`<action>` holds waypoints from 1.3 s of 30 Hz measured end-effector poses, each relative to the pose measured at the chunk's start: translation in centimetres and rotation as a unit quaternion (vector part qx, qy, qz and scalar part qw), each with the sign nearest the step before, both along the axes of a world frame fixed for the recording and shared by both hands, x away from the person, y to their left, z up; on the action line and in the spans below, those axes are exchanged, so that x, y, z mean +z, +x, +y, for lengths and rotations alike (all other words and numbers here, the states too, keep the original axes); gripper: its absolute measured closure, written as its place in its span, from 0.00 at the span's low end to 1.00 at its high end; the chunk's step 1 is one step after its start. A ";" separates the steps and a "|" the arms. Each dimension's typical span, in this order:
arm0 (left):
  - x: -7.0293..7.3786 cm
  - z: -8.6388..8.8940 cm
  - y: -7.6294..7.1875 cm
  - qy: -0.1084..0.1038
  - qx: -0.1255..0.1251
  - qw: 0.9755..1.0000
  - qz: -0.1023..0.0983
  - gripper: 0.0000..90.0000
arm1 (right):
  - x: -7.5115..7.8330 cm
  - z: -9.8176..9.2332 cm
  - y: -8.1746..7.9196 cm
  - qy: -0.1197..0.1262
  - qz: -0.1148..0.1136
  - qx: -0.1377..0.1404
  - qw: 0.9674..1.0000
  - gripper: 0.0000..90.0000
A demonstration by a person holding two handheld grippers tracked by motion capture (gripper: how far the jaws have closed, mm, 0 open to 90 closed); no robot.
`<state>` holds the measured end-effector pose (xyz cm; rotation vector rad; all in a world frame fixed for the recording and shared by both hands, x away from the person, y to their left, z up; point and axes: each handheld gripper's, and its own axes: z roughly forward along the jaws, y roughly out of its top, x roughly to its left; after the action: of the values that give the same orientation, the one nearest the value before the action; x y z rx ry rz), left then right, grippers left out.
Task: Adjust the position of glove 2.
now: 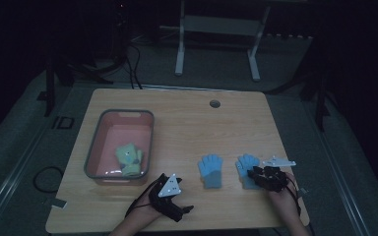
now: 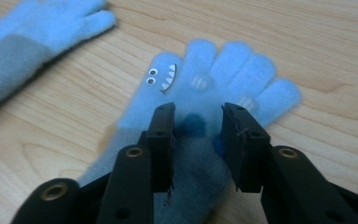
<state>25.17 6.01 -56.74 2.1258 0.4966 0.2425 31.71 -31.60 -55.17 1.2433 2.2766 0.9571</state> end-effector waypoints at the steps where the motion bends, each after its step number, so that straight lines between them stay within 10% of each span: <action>1: 0.0 0.0 0.0 0.000 0.000 1.000 0.000 0.03 | 0.0 0.2 -0.1 -0.008 -0.006 -0.001 1.000 0.77; 10: 0.0 0.0 0.0 0.000 0.001 1.000 0.002 0.03 | 0.3 0.7 -0.3 -0.009 0.003 -0.029 1.000 0.94; 19: 0.0 0.0 0.0 0.002 0.001 1.000 0.000 0.03 | 4.3 2.4 -1.4 0.010 -0.032 -0.038 0.999 0.95; 39: 0.0 0.0 0.0 0.001 0.004 1.000 -0.003 0.03 | 7.1 10.8 -1.7 0.052 -0.026 0.027 0.998 0.95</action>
<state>25.16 6.00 -56.73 2.1257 0.5016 0.2531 29.99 -20.78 -48.10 1.1902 2.2566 1.1254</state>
